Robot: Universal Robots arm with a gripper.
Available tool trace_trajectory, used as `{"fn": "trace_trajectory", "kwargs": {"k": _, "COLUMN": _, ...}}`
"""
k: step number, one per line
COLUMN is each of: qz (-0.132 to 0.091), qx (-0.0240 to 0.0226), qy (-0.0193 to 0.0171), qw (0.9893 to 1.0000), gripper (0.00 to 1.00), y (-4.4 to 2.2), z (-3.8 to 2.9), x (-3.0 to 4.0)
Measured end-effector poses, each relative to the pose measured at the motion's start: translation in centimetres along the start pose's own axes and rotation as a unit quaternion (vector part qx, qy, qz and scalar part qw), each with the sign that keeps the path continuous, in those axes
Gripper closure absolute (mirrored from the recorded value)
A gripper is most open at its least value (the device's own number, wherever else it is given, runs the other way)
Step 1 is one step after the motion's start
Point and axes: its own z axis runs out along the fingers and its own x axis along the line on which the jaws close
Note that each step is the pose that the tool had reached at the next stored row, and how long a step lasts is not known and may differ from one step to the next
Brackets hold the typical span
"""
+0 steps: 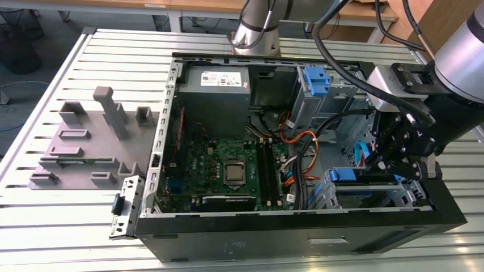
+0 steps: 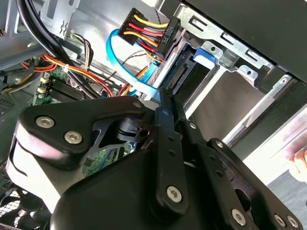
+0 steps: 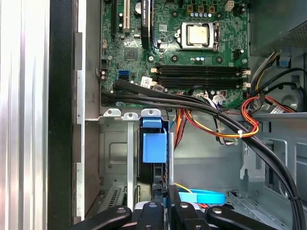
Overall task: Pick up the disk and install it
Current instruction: 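Insert the first disk wire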
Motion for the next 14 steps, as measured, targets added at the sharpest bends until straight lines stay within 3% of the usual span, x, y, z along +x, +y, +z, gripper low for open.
{"fn": "trace_trajectory", "kwargs": {"k": 14, "qz": 0.0, "qx": 0.0, "qy": 0.0002, "qw": 1.0, "gripper": 0.84, "y": 0.01, "z": 0.29, "x": 0.02}}
